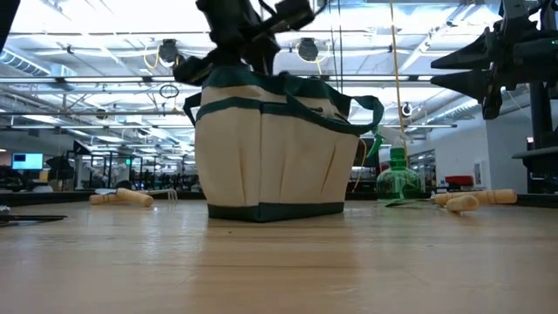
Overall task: Pick & Place Garden tools in Gardening bag
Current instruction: Put the red gloves into the gardening bag
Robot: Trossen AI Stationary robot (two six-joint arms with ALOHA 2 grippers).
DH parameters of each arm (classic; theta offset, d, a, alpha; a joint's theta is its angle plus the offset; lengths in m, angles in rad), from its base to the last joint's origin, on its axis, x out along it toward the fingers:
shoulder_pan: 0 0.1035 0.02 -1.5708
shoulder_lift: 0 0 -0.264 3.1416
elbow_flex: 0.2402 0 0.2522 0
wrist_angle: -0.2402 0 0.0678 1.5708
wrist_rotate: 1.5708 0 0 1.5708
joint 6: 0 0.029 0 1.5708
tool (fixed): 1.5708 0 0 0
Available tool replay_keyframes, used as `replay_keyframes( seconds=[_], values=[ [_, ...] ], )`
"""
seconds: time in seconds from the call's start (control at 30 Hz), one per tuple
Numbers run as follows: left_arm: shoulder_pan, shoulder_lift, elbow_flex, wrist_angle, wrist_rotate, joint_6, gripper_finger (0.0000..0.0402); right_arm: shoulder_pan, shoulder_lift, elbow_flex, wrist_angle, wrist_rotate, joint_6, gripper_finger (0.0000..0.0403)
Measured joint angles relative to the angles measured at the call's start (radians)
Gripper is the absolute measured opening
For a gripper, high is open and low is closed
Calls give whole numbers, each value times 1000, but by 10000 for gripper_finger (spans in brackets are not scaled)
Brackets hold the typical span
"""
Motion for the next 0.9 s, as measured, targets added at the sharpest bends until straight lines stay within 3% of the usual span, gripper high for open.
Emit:
replay_keyframes(
  seconds=[0.4, 0.9],
  values=[
    [25, 81, 0, -2, 31, 43, 30, 0, 0, 0, -7, 0, 1, 134],
    [25, 85, 0, 18, 33, 90, 121, 0, 0, 0, -7, 0, 1, 134]
  ],
)
